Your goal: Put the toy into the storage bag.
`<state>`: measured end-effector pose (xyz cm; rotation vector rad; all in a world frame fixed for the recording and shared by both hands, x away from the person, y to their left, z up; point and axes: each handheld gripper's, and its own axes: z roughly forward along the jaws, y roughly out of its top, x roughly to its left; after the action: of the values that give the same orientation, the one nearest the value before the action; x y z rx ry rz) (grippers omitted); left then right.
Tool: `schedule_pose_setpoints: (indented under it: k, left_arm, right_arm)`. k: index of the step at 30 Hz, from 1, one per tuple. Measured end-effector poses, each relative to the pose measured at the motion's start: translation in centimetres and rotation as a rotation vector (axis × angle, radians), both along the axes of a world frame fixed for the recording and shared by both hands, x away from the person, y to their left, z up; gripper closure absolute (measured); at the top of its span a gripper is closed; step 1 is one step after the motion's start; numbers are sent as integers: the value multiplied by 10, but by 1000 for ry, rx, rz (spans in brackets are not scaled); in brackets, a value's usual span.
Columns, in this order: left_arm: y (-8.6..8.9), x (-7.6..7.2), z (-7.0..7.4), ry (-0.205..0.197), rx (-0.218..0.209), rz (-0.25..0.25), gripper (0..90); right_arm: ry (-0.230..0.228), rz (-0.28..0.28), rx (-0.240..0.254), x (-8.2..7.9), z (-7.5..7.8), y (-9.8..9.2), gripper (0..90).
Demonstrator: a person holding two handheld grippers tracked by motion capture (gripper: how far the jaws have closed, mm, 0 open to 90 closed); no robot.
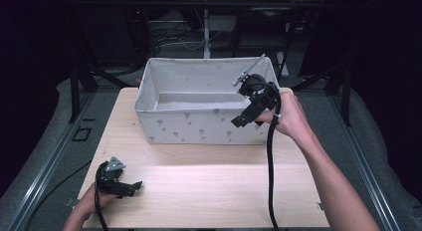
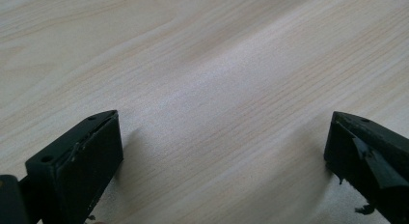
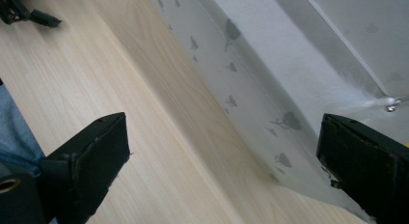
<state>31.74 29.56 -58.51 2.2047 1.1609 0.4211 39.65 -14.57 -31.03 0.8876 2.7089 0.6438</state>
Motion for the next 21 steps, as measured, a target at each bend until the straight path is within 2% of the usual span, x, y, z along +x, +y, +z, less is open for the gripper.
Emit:
schedule_pose_setpoints:
  k: [3,10,21]
  left_arm:
    - [0,0,0,2,1,1,0]
    - [0,0,0,1,1,1,0]
    - [0,0,0,1,2,1,0]
  right_arm:
    - [0,14,-1,-5,-5,3,35]
    - [14,52,-3,-21,-29,13,31]
    - [79,91,-30,-39,-72,20,29]
